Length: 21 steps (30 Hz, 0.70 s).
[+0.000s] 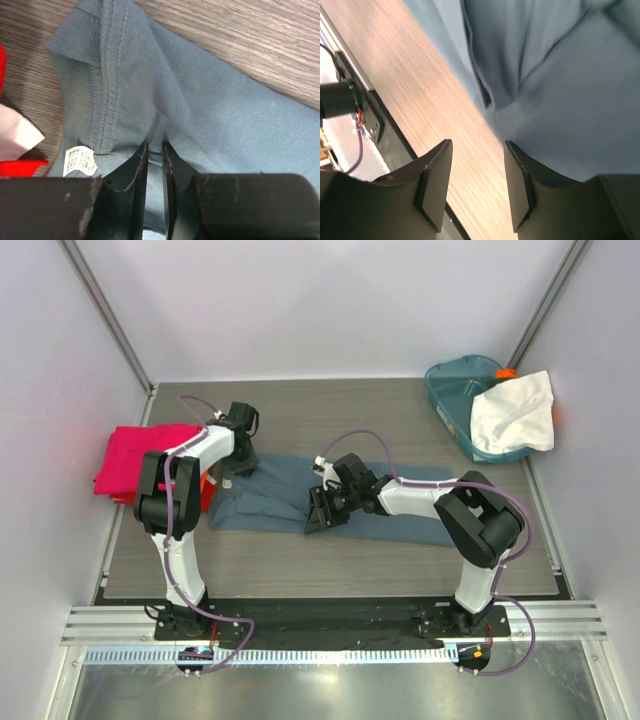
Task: Fold and stack the t-shirts
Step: Fold the tshirt
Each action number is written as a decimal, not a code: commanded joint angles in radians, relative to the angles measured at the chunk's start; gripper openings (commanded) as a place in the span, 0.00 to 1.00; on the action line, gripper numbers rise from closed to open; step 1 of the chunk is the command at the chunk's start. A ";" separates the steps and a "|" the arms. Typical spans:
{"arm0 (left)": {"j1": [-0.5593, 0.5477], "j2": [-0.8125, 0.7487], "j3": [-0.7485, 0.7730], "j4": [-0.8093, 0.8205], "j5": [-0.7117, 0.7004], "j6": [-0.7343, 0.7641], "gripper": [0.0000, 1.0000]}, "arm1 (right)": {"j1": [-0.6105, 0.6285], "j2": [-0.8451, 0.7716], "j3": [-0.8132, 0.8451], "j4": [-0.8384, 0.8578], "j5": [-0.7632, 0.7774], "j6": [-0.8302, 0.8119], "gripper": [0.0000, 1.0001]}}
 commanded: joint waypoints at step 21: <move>-0.009 -0.123 0.032 -0.134 0.101 -0.028 0.23 | 0.007 0.242 0.355 0.381 -0.021 0.230 0.63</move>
